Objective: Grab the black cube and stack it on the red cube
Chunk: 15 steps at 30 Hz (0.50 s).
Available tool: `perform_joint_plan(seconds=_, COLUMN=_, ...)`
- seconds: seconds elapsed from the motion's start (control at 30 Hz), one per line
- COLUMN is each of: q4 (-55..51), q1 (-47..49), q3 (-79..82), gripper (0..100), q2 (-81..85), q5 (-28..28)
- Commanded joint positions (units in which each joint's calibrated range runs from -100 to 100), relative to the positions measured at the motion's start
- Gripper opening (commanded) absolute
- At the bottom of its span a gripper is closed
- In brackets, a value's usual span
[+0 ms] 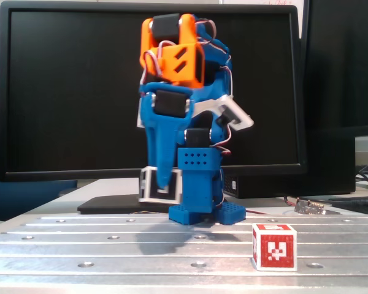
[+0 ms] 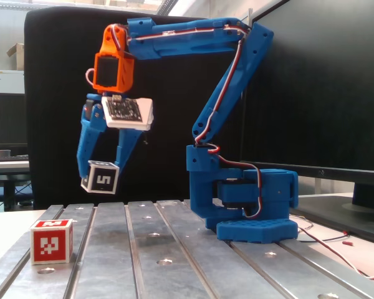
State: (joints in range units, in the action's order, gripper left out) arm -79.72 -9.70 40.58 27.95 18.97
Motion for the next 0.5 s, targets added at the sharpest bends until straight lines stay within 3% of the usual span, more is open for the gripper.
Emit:
perform_joint_plan(seconds=0.0, q4=-0.9, q1=3.3, q3=-5.4, gripper=14, q2=-3.1, q5=-3.1)
perform_joint_plan(seconds=0.3, q4=-10.5, q1=9.9, q3=-26.2, gripper=14, q2=-20.9, q5=-14.9)
perform_joint_plan(seconds=0.47, q4=-14.3, q1=14.0, q3=-31.3, gripper=14, q2=-24.4, q5=-18.1)
